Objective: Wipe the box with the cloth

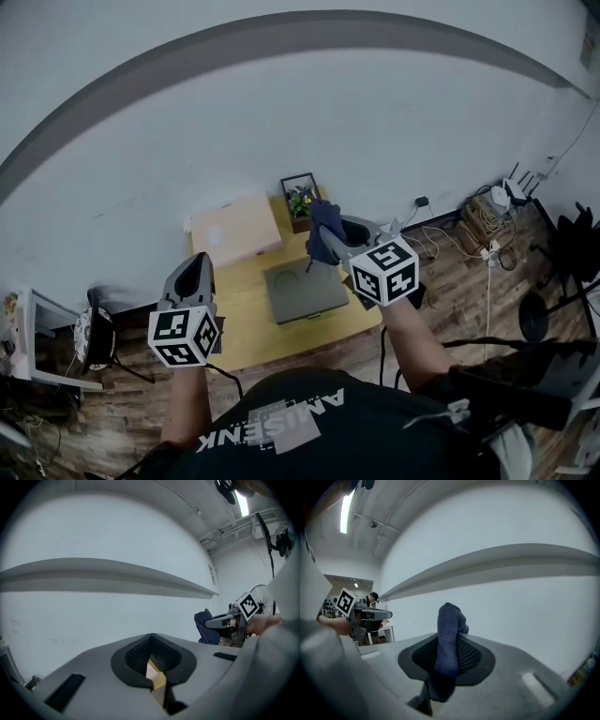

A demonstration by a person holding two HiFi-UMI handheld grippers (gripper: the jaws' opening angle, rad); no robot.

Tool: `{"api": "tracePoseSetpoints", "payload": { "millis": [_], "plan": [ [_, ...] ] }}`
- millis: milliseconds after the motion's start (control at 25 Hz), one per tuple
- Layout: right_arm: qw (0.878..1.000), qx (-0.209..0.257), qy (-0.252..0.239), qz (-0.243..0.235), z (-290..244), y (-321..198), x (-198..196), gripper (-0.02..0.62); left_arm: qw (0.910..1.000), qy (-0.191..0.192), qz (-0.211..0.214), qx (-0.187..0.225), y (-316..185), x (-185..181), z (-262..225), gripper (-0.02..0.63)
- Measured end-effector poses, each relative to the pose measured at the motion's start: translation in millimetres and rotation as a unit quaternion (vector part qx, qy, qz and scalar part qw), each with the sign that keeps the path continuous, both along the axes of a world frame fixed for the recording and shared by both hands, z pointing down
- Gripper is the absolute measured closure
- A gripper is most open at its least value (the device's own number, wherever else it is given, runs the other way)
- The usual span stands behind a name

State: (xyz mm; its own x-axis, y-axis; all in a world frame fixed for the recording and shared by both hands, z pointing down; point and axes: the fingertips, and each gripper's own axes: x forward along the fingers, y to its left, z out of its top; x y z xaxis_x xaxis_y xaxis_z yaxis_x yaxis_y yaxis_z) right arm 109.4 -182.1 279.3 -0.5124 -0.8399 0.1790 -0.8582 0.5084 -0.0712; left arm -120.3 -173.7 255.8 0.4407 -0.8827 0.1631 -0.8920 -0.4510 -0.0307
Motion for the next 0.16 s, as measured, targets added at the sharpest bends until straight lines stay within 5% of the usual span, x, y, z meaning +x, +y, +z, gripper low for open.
{"api": "tracePoseSetpoints", "payload": {
  "millis": [160],
  "plan": [
    [1.000,0.001,0.001,0.002,-3.4,0.4,-0.6,0.509,0.9999,-0.009,0.006,0.005,1.0,2.7,-3.4,0.609]
  ]
}}
